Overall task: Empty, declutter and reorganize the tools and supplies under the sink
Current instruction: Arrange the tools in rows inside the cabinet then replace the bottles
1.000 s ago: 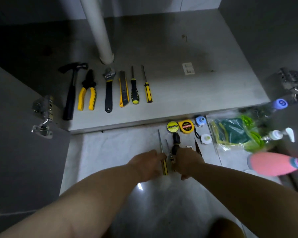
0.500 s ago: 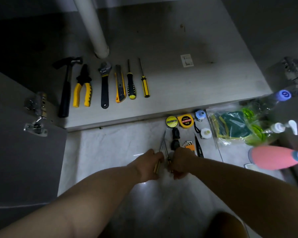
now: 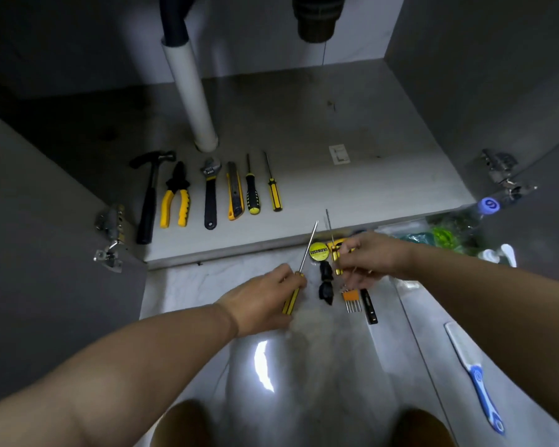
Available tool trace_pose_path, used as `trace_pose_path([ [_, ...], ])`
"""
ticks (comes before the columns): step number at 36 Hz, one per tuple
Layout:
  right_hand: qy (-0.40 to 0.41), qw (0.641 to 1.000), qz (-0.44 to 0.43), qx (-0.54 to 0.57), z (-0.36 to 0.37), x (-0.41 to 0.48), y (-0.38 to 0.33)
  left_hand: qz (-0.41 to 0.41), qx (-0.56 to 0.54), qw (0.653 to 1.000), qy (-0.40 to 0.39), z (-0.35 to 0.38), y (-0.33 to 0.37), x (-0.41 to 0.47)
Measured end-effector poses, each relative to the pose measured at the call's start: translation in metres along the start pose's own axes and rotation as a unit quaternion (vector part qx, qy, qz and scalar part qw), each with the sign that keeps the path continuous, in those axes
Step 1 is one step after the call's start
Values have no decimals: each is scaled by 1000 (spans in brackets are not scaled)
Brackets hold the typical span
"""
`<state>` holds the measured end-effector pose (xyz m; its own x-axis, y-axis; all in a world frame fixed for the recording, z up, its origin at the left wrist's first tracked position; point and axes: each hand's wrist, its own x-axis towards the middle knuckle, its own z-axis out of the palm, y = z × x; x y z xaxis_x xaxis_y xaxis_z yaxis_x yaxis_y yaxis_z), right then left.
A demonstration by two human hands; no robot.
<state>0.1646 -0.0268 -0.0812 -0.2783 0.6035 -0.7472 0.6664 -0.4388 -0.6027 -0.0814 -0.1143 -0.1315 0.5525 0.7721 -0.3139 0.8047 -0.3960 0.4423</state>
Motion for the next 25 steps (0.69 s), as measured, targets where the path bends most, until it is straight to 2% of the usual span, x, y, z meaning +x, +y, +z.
trace_pose_path([
  [6,185,980,-59,48,-9,16,-13,-40,-7,981,191,-39,0,29],
  [11,290,955,-68,-3,-4,53,-25,-96,42,957,271,-57,-21,66],
  [15,333,938,-91,-26,2,80,-38,-134,83,948,277,-66,-32,96],
  [25,396,914,-89,-16,-4,115,-64,-139,133,956,222,-85,-56,140],
])
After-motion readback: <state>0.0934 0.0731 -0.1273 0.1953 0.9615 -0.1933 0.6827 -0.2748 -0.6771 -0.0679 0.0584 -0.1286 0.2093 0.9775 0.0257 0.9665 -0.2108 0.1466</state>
